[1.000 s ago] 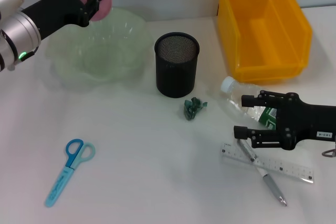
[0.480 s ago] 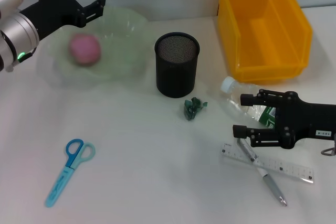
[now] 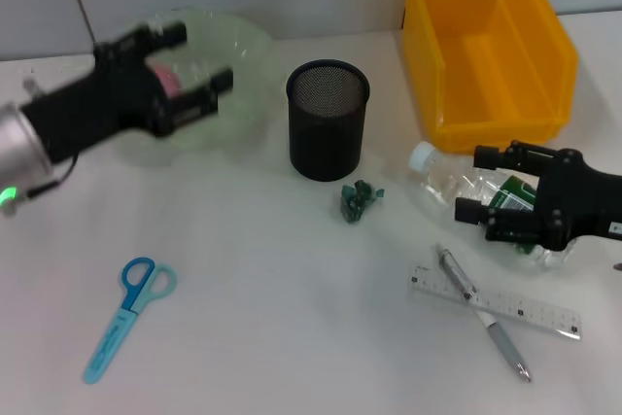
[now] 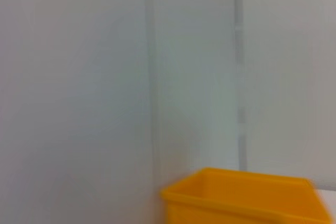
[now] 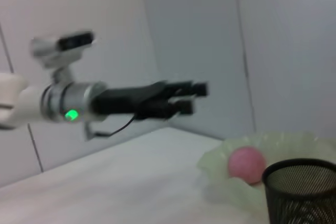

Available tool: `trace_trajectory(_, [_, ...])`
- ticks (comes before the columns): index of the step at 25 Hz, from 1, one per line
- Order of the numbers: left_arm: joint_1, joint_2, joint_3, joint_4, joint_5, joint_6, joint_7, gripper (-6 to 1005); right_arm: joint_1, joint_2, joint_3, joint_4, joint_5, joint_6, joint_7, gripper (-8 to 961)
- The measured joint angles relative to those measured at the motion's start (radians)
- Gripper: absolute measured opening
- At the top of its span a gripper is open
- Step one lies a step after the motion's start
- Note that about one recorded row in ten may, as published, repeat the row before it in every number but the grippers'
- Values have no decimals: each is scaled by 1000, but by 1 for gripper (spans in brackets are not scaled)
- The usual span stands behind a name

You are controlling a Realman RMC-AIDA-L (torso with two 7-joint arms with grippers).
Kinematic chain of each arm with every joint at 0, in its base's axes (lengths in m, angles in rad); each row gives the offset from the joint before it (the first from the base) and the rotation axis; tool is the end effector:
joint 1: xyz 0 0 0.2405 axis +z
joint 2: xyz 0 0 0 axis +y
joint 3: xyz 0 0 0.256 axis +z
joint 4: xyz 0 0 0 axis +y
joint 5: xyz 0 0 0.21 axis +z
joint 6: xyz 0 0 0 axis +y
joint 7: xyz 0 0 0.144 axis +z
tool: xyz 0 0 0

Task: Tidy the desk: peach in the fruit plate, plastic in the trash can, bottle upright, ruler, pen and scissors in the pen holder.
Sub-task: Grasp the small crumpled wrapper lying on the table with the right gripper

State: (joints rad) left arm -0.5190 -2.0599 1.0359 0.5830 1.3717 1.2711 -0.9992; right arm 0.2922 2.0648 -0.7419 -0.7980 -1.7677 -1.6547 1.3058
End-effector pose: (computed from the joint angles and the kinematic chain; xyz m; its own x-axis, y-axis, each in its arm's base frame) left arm -0.2295 0.3705 -0.0014 0.7801 -0.0253 0.6251 0.3381 -0.8237 -0.4552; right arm 0.2933 0.2827 0.0396 0.7476 -0.2404 -0.6192 -0.4728 -0.8473 -0.2419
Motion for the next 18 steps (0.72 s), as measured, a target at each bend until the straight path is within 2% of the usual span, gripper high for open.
trace_trajectory(5, [86,-1,68,-7,3,62,-15,798,-4,2,24,-9,-9,-1,38,822])
trace_trajectory(8, [129,-5,124,-11,3,65,9,798,3,1,24,-69,-55,11,139,822])
trace_trajectory(13, [153,-5,208,-24,3,63,23,798,66,10,-16,-261,-245,58,482,822])
trace_trajectory(15, [160,-3,233,-25,3,75,31,798,122,8,-82,-370,-344,38,689,822])
trace_trajectory(18, [163,-2,242,-25,8,85,38,798,144,9,-138,-440,-395,39,803,822])
